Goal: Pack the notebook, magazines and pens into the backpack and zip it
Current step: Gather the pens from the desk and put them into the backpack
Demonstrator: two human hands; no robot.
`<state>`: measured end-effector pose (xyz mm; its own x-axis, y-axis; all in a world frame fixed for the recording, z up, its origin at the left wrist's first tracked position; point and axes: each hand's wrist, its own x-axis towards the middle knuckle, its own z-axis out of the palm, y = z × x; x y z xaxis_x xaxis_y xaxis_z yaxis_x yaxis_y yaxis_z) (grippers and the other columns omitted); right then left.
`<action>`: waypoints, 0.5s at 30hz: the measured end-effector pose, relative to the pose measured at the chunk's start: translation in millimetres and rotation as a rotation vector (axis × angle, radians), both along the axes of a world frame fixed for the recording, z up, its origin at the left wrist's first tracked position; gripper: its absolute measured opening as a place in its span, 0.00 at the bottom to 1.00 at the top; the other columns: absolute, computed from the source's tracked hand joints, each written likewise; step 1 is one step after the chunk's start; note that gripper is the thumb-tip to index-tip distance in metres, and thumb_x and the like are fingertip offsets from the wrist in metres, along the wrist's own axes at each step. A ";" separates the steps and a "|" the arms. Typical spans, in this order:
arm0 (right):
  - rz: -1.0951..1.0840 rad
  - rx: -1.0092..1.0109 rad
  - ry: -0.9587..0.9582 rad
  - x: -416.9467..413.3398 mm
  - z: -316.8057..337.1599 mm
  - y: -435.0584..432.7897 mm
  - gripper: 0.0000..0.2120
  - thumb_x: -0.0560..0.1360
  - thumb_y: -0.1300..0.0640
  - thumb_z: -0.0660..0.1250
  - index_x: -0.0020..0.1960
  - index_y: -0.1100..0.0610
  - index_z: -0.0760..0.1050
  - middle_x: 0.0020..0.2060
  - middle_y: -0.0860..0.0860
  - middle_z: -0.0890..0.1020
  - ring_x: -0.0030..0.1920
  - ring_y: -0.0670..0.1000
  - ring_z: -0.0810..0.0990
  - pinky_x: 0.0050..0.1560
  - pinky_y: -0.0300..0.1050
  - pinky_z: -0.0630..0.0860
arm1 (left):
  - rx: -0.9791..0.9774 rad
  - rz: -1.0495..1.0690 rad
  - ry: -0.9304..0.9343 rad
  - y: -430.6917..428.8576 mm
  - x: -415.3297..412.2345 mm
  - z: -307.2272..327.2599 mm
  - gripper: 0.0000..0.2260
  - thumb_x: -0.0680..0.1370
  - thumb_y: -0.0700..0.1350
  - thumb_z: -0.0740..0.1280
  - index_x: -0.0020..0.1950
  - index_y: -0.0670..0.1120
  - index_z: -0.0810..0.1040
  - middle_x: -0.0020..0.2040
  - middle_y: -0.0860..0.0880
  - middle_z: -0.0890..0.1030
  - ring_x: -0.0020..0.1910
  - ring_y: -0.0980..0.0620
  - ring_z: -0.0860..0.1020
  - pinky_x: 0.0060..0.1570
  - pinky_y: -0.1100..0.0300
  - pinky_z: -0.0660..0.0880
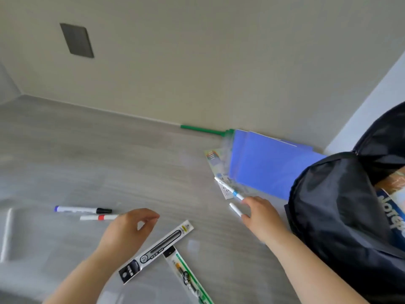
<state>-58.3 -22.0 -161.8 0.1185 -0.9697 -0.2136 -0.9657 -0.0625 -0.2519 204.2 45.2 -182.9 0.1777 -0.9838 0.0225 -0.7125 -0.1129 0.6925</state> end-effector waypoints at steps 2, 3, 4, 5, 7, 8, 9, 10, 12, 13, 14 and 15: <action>-0.052 0.003 0.055 3.3 -20.1 -3.7 0.19 0.76 0.59 0.59 0.67 0.56 0.64 0.60 0.53 0.74 0.60 0.54 0.71 0.55 0.45 0.72 | 0.068 0.005 -0.042 4.5 5.5 -12.2 0.07 0.75 0.44 0.65 0.51 0.51 0.80 0.46 0.54 0.80 0.49 0.53 0.77 0.44 0.62 0.69; -0.081 -0.007 0.078 4.5 -27.6 -5.1 0.19 0.76 0.59 0.59 0.66 0.56 0.65 0.59 0.54 0.74 0.59 0.54 0.71 0.54 0.45 0.72 | 0.097 -0.015 -0.061 5.1 7.1 -17.5 0.08 0.75 0.46 0.65 0.54 0.52 0.78 0.50 0.54 0.79 0.53 0.53 0.77 0.48 0.62 0.70; -0.106 -0.009 0.096 5.4 -33.8 -6.2 0.18 0.76 0.59 0.59 0.66 0.57 0.65 0.58 0.54 0.74 0.58 0.54 0.72 0.53 0.45 0.72 | 0.125 -0.051 -0.083 5.0 8.2 -23.1 0.11 0.75 0.48 0.64 0.57 0.52 0.76 0.55 0.54 0.78 0.57 0.53 0.75 0.52 0.62 0.69; -0.126 0.001 0.110 6.5 -38.9 -6.7 0.18 0.76 0.59 0.59 0.65 0.57 0.65 0.57 0.55 0.75 0.58 0.55 0.72 0.53 0.45 0.72 | 0.150 -0.104 -0.114 4.8 8.3 -28.2 0.14 0.75 0.50 0.64 0.61 0.53 0.73 0.60 0.54 0.76 0.61 0.54 0.72 0.56 0.62 0.67; -0.147 0.041 0.129 9.9 -47.7 -7.0 0.16 0.76 0.60 0.58 0.64 0.58 0.65 0.57 0.55 0.74 0.58 0.55 0.72 0.52 0.45 0.72 | 0.199 -0.228 -0.183 5.0 5.2 -37.4 0.20 0.75 0.54 0.62 0.66 0.54 0.66 0.67 0.55 0.69 0.67 0.55 0.66 0.64 0.63 0.62; -0.150 0.051 0.136 11.5 -50.8 -7.4 0.15 0.76 0.60 0.58 0.63 0.58 0.66 0.57 0.56 0.74 0.58 0.56 0.72 0.52 0.46 0.72 | 0.223 -0.276 -0.207 4.6 2.8 -41.6 0.23 0.75 0.55 0.62 0.68 0.55 0.63 0.69 0.56 0.66 0.69 0.56 0.63 0.66 0.63 0.59; -0.157 0.051 0.137 12.9 -53.0 -8.3 0.14 0.76 0.61 0.58 0.61 0.59 0.67 0.57 0.56 0.74 0.58 0.56 0.72 0.51 0.46 0.72 | 0.247 -0.311 -0.227 3.9 0.9 -45.3 0.25 0.74 0.56 0.62 0.69 0.55 0.61 0.71 0.56 0.63 0.70 0.56 0.60 0.67 0.62 0.57; -0.165 0.049 0.136 13.6 -54.3 -9.5 0.13 0.76 0.62 0.58 0.60 0.59 0.68 0.57 0.56 0.74 0.58 0.56 0.72 0.51 0.46 0.72 | 0.264 -0.340 -0.254 3.6 -0.5 -48.4 0.27 0.74 0.57 0.62 0.70 0.55 0.59 0.72 0.56 0.61 0.71 0.55 0.58 0.69 0.62 0.55; -0.174 0.055 0.138 14.9 -55.5 -10.6 0.11 0.75 0.64 0.59 0.57 0.61 0.70 0.56 0.57 0.75 0.57 0.57 0.72 0.51 0.47 0.72 | 0.264 -0.391 -0.340 4.5 -1.4 -53.6 0.29 0.73 0.57 0.63 0.71 0.56 0.57 0.72 0.56 0.59 0.72 0.55 0.56 0.69 0.62 0.53; -0.175 0.057 0.141 15.3 -56.2 -11.6 0.11 0.75 0.64 0.59 0.56 0.62 0.70 0.56 0.58 0.75 0.56 0.58 0.73 0.51 0.48 0.72 | 0.256 -0.404 -0.375 5.1 -0.7 -55.1 0.29 0.72 0.56 0.63 0.71 0.56 0.56 0.72 0.56 0.59 0.72 0.55 0.56 0.69 0.62 0.53; -0.178 0.054 0.141 15.8 -57.0 -13.2 0.10 0.74 0.65 0.58 0.56 0.62 0.70 0.56 0.58 0.75 0.56 0.58 0.74 0.51 0.48 0.72 | 0.254 -0.407 -0.396 6.1 0.4 -55.7 0.28 0.73 0.55 0.63 0.71 0.56 0.57 0.72 0.56 0.60 0.71 0.55 0.57 0.69 0.63 0.54; -0.186 0.045 0.131 16.6 -57.4 -15.2 0.11 0.75 0.66 0.58 0.56 0.63 0.70 0.57 0.58 0.74 0.55 0.58 0.75 0.50 0.48 0.72 | 0.247 -0.401 -0.402 6.9 1.7 -56.5 0.27 0.73 0.54 0.63 0.70 0.56 0.57 0.71 0.56 0.61 0.70 0.55 0.59 0.67 0.64 0.55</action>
<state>-41.7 -37.2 -219.2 -0.0927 -0.9615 -0.2586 -0.9843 0.1277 -0.1222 205.9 52.1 -239.4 -0.1821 -0.9570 -0.2259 -0.9323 0.0950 0.3490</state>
